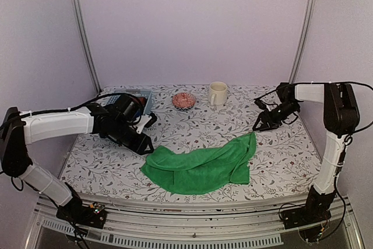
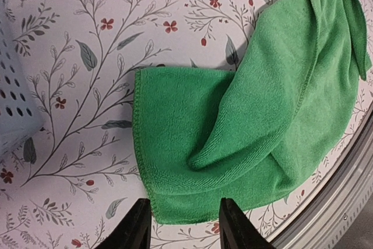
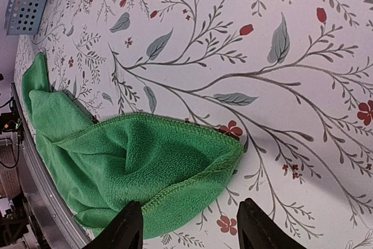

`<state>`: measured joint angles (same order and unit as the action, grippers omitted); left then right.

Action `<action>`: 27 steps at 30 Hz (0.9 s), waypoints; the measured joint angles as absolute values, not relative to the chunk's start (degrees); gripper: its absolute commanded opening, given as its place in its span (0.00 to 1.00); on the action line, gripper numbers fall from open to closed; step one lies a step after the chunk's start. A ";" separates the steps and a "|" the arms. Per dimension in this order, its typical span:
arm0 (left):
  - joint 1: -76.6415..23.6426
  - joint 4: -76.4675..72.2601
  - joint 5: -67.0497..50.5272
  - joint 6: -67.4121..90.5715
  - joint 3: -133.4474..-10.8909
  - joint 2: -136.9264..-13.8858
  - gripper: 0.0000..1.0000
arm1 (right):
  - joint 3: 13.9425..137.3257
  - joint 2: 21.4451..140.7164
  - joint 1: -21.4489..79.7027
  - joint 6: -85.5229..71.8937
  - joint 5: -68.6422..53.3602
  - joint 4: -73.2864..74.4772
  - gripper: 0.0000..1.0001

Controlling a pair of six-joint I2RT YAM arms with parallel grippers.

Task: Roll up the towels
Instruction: Pick up the towel from the center of the board.

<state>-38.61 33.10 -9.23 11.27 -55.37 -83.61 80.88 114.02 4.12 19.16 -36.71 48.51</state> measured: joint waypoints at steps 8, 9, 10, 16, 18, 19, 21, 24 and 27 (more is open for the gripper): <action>-40.58 35.64 -7.60 12.27 -55.37 -83.74 0.41 | 87.46 122.30 4.12 15.38 -36.49 50.15 0.38; -40.77 35.77 -7.38 12.36 -55.42 -83.92 0.41 | 88.44 123.13 4.12 15.03 -36.60 50.35 0.32; -41.01 35.88 -7.09 12.43 -55.51 -84.18 0.41 | 89.49 123.94 4.12 14.76 -36.82 50.52 0.27; -42.87 37.43 -5.50 11.77 -57.58 -86.67 0.42 | 92.82 126.02 4.14 14.50 -39.64 51.81 0.04; -43.81 37.74 -4.73 10.98 -58.72 -87.50 0.42 | 93.32 125.78 4.12 15.03 -40.60 52.69 0.03; -44.07 37.85 -4.32 10.68 -59.07 -87.81 0.43 | 93.36 125.43 3.99 15.33 -40.80 52.71 0.03; -44.36 38.11 -3.38 10.02 -59.92 -88.47 0.42 | 93.36 123.90 3.44 15.90 -40.97 52.93 0.03; -44.36 38.33 -2.07 8.91 -61.06 -89.47 0.43 | 93.36 119.55 1.58 16.58 -41.30 52.77 0.03; -44.36 38.11 -1.45 7.03 -61.73 -90.50 0.44 | 93.21 114.21 -1.06 17.63 -40.18 51.29 0.03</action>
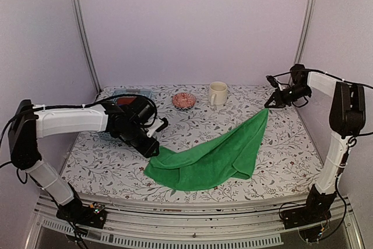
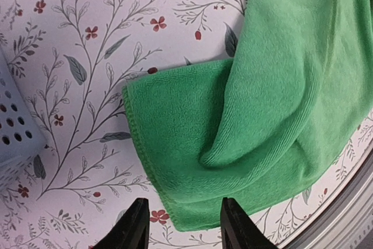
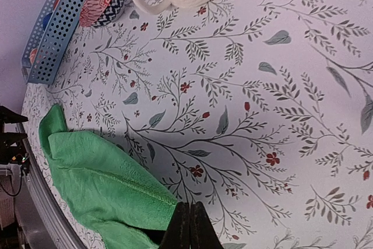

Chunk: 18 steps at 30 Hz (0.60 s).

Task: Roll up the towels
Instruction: Pick up the towel from the center of the board.

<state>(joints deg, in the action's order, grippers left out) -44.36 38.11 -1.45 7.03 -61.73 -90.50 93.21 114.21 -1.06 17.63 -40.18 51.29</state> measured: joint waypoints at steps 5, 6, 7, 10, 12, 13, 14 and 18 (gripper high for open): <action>-44.36 36.99 -2.50 2.33 -62.26 -92.92 0.45 | 91.72 111.98 -2.44 18.41 -38.39 47.77 0.03; -44.38 36.97 -2.72 1.37 -62.67 -93.86 0.45 | 91.15 112.42 -2.28 18.41 -38.41 47.53 0.03; -44.42 36.97 -2.76 0.60 -63.09 -94.70 0.45 | 90.78 112.81 -2.20 18.44 -38.44 47.51 0.03; -44.71 37.34 -3.09 -1.56 -64.93 -98.04 0.52 | 89.69 114.13 -1.85 18.44 -38.37 47.40 0.03; -44.99 37.67 -3.36 -2.35 -65.01 -99.07 0.52 | 89.23 114.28 -1.83 18.46 -38.30 47.37 0.03; -45.17 38.09 -3.42 -2.35 -64.90 -99.29 0.53 | 89.12 114.28 -1.83 18.46 -38.30 47.40 0.03; -45.32 38.54 -3.38 -2.11 -64.77 -99.31 0.53 | 89.10 114.28 -1.83 18.46 -38.33 47.31 0.03; -45.50 39.31 -2.17 1.28 -64.42 -99.11 0.55 | 88.79 114.28 -1.85 18.46 -38.50 46.89 0.03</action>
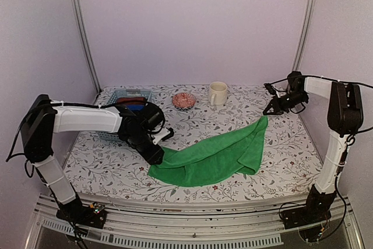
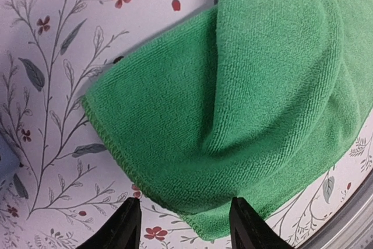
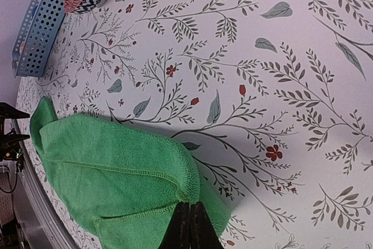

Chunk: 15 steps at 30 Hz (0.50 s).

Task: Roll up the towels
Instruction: Pick up the towel from the center of the board.

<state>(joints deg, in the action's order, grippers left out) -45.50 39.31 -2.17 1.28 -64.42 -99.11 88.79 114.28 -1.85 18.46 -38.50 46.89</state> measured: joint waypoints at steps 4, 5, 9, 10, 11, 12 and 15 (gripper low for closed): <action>-45.28 37.26 -3.27 7.60 -60.38 -96.27 0.57 | 88.64 114.28 -1.83 18.46 -38.72 46.85 0.03; -45.12 36.07 -4.21 9.34 -58.65 -95.04 0.57 | 88.62 114.28 -1.85 18.46 -38.76 46.85 0.03; -44.29 29.76 -8.36 15.40 -52.42 -90.74 0.57 | 88.62 114.28 -1.85 18.55 -39.11 46.85 0.03; -44.12 27.62 -9.37 16.80 -50.83 -89.89 0.57 | 88.60 114.28 -1.85 18.65 -39.13 46.85 0.03; -43.90 25.32 -10.31 18.17 -49.28 -89.27 0.57 | 88.58 114.28 -1.85 18.70 -39.20 46.85 0.03; -43.77 23.90 -10.94 18.85 -48.38 -89.06 0.57 | 88.58 114.28 -1.85 18.72 -39.29 46.85 0.03; -43.24 19.05 -12.53 20.93 -46.11 -88.97 0.56 | 88.47 114.28 -1.85 18.87 -39.38 46.85 0.03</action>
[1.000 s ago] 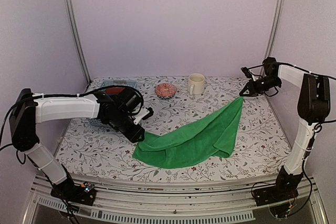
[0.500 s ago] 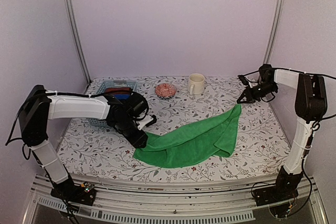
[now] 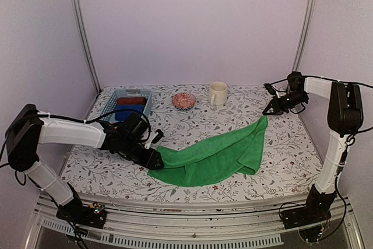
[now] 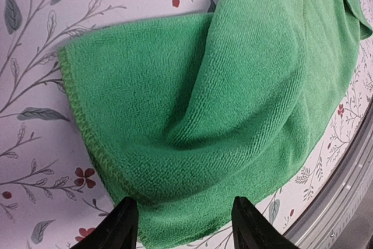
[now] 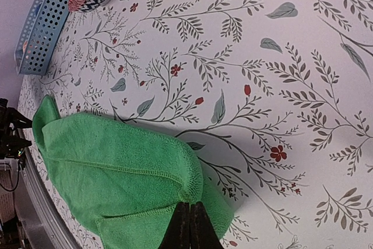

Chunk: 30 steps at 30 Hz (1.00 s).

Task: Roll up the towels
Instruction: Pick up the towel from the center of the board.

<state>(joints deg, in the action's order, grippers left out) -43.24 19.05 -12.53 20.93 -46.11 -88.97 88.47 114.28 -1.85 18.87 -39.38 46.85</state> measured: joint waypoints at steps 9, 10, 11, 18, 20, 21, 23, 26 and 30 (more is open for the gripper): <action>-42.24 10.00 -15.14 22.59 -44.01 -89.71 0.52 | 87.72 114.28 -1.85 18.90 -39.57 46.83 0.03; -42.19 9.41 -15.57 22.68 -43.90 -90.13 0.52 | 87.68 114.28 -1.85 18.90 -39.57 46.83 0.03; -42.17 8.84 -15.88 22.83 -43.75 -90.54 0.53 | 87.66 114.28 -1.85 18.90 -39.57 46.83 0.03; -41.76 6.74 -16.34 26.09 -41.69 -91.64 0.51 | 87.66 114.28 -1.85 18.90 -39.66 46.83 0.03; -41.69 5.76 -16.88 26.81 -40.91 -91.64 0.46 | 87.66 114.28 -1.85 18.90 -39.72 46.83 0.03; -41.69 5.19 -17.28 27.11 -40.53 -91.64 0.42 | 87.66 114.28 -1.85 18.90 -39.81 46.83 0.03; -41.67 4.60 -17.93 27.49 -40.29 -91.64 0.34 | 87.66 114.28 -1.85 18.90 -39.94 46.83 0.03; -41.65 3.05 -19.11 27.57 -40.27 -91.64 0.16 | 87.66 114.28 -1.85 18.87 -40.12 46.83 0.03; -41.47 3.44 -19.97 27.38 -40.73 -91.64 0.00 | 87.66 114.28 -1.85 18.90 -40.36 46.85 0.03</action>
